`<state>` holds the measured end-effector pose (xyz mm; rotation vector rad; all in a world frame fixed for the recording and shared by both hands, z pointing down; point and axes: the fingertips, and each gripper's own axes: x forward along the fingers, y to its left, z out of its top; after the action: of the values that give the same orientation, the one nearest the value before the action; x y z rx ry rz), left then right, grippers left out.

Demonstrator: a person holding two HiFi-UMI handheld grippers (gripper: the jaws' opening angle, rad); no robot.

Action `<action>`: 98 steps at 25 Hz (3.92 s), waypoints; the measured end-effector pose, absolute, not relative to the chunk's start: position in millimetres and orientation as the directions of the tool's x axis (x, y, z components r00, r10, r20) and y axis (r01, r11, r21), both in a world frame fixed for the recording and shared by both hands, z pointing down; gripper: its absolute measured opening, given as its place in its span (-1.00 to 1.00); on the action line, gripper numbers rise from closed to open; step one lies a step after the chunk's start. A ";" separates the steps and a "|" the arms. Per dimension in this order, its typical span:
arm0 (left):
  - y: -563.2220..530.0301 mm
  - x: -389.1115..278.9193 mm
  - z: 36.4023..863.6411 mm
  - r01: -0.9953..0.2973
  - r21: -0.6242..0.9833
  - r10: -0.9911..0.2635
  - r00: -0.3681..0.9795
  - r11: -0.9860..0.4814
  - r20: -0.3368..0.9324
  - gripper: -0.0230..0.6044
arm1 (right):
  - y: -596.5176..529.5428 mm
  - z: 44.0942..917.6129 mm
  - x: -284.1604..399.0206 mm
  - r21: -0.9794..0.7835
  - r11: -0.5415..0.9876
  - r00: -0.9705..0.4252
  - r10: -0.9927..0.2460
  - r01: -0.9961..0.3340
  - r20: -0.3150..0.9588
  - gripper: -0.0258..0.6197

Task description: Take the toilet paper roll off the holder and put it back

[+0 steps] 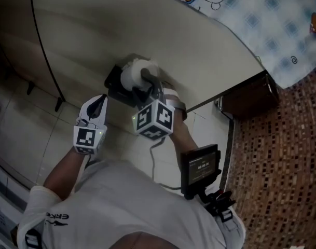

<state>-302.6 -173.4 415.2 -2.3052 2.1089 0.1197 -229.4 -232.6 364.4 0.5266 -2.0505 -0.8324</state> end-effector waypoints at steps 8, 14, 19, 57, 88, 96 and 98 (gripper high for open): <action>-182.0 -283.3 410.4 -0.995 0.024 -0.993 0.099 -0.100 -0.059 -0.92 | -228.7 344.2 -188.1 0.646 0.678 -0.654 -0.671 -0.350 0.350 -0.26; -184.6 -263.0 407.5 -0.993 0.012 -0.992 0.114 -0.115 -0.054 -0.92 | -230.7 342.6 -145.3 0.409 0.720 -0.687 -0.680 -0.561 0.255 -0.27; -181.9 -254.4 405.9 -0.995 0.011 -0.994 0.100 -0.101 -0.040 -0.92 | -234.6 350.5 -110.3 0.152 0.728 -0.699 -0.685 -0.669 0.206 -0.28; -195.9 -282.2 519.5 -0.998 -0.024 -0.967 0.054 -0.062 0.251 -0.92 | -230.8 501.1 -50.0 -0.575 0.488 -0.707 -0.664 -0.656 0.242 -0.33; -240.0 -271.6 576.7 -0.868 -0.204 -0.816 0.312 -0.453 0.487 -0.41 | -231.0 508.2 -56.3 -0.576 0.463 -0.690 -0.674 -0.674 0.266 -0.34; -215.7 -271.5 578.0 -0.847 -0.182 -0.774 0.342 -0.499 0.533 -0.41 | -230.4 509.2 -61.2 -0.599 0.485 -0.715 -0.662 -0.637 0.226 -0.35; -209.1 -270.3 576.8 -0.842 -0.169 -0.760 0.352 -0.512 0.546 -0.40 | -230.7 509.8 -62.6 -0.606 0.494 -0.725 -0.655 -0.623 0.211 -0.35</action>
<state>-270.3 -209.1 576.8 -2.6959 1.6096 -0.9580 -62.6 -230.7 509.8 1.1797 -2.7567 1.0868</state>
